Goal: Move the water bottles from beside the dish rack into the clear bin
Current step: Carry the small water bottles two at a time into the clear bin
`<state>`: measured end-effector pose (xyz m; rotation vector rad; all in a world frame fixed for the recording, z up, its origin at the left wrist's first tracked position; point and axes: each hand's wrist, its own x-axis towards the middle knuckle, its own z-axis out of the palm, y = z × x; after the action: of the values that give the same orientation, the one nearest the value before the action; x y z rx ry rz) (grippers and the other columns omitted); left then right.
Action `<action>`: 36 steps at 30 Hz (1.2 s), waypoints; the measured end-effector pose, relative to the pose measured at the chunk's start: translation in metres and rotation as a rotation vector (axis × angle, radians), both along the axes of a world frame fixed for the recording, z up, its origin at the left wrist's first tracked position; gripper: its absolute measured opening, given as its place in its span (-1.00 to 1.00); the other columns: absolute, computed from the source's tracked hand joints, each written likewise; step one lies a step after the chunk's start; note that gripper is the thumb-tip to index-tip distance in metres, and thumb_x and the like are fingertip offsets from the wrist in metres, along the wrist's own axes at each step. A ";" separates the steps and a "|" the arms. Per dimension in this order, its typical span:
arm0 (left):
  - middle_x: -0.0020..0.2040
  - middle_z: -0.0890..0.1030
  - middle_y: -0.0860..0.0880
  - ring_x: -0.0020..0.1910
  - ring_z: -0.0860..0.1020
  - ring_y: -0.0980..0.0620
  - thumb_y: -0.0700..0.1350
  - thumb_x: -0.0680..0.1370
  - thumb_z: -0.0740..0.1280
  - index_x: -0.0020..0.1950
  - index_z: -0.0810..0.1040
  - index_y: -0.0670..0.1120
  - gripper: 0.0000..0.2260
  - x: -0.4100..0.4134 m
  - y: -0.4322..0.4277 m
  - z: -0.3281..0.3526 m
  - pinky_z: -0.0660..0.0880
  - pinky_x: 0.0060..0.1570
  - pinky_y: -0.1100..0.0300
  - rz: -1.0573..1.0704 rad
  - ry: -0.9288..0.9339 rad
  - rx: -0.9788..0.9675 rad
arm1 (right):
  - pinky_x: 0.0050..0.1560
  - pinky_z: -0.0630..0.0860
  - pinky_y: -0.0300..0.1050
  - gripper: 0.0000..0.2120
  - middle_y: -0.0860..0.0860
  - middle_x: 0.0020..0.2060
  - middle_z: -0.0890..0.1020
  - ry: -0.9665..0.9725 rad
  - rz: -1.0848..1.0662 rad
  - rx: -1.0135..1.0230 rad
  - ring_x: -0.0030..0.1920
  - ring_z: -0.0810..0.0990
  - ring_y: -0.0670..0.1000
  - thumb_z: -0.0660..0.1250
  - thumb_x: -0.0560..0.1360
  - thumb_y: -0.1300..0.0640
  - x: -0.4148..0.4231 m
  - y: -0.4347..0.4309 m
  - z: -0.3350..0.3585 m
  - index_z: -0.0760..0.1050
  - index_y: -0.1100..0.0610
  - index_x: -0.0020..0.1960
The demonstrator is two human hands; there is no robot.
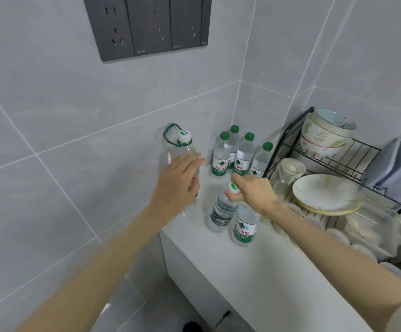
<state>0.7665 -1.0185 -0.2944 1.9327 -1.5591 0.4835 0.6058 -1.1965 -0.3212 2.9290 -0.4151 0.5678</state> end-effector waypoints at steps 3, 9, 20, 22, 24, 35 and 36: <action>0.31 0.54 -0.07 0.33 0.44 -0.04 -0.18 0.52 0.20 0.31 0.52 -0.15 -0.63 -0.021 0.018 -0.009 0.24 0.38 0.18 -0.019 0.041 0.043 | -0.51 0.12 -0.19 -0.55 -0.03 -0.44 0.31 -0.010 -0.040 0.031 -0.46 0.28 0.05 0.22 0.47 -0.25 -0.025 0.019 -0.010 0.34 0.16 -0.19; 0.32 0.53 -0.06 0.31 0.48 -0.07 -0.23 0.50 0.33 0.34 0.50 -0.11 -0.61 -0.055 0.049 -0.025 0.38 0.28 0.11 -0.076 0.126 0.156 | -0.52 -0.14 -0.31 -0.57 -0.11 -0.48 0.21 -0.060 -0.030 -0.006 -0.49 0.19 -0.02 0.22 0.43 -0.26 -0.055 0.057 -0.015 0.32 0.13 -0.26; 0.47 0.35 0.03 0.44 0.30 0.04 -0.14 0.58 0.23 0.48 0.30 -0.03 -0.55 -0.081 0.075 -0.049 0.26 0.35 0.16 -0.020 0.350 0.421 | -0.56 0.13 -0.23 -0.54 -0.03 -0.44 0.51 -0.089 -0.162 0.019 -0.39 0.52 0.06 0.12 0.44 -0.30 -0.075 0.081 -0.028 0.50 0.09 -0.16; 0.46 0.36 0.03 0.43 0.31 0.02 -0.14 0.58 0.24 0.47 0.30 -0.03 -0.55 -0.084 0.074 -0.055 0.28 0.37 0.12 -0.005 0.387 0.457 | -0.52 0.26 -0.17 -0.55 0.01 -0.36 0.55 -0.093 -0.148 0.037 -0.28 0.56 0.10 0.17 0.47 -0.29 -0.075 0.079 -0.028 0.53 0.08 -0.05; 0.45 0.36 0.02 0.43 0.33 0.01 -0.13 0.58 0.24 0.47 0.30 -0.02 -0.55 -0.086 0.072 -0.059 0.28 0.38 0.11 0.022 0.440 0.483 | -0.37 0.36 -0.08 -0.56 0.04 -0.19 0.61 -0.008 -0.158 0.134 -0.08 0.56 0.14 0.22 0.51 -0.25 -0.073 0.080 -0.022 0.50 0.05 0.18; 0.49 0.30 -0.02 0.42 0.31 -0.03 -0.10 0.58 0.24 0.51 0.22 0.01 -0.51 -0.099 0.059 -0.064 0.26 0.38 0.08 0.106 0.608 0.562 | -0.26 0.49 -0.06 -0.38 -0.02 -0.12 0.66 0.127 -0.168 0.221 0.04 0.52 0.08 0.15 0.57 -0.23 -0.076 0.072 -0.017 0.01 -0.16 0.55; 0.49 0.30 -0.02 0.44 0.30 -0.04 -0.11 0.58 0.25 0.51 0.22 0.00 -0.50 -0.100 0.058 -0.064 0.25 0.39 0.08 0.105 0.626 0.566 | -0.26 0.49 -0.06 -0.37 -0.04 -0.10 0.66 0.113 -0.166 0.248 0.05 0.50 0.07 0.17 0.57 -0.21 -0.079 0.071 -0.018 0.00 -0.16 0.55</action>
<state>0.6663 -0.9609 -0.3585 2.2712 -1.2480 -0.5497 0.5264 -1.1253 -0.3389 3.0975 -0.7559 0.3492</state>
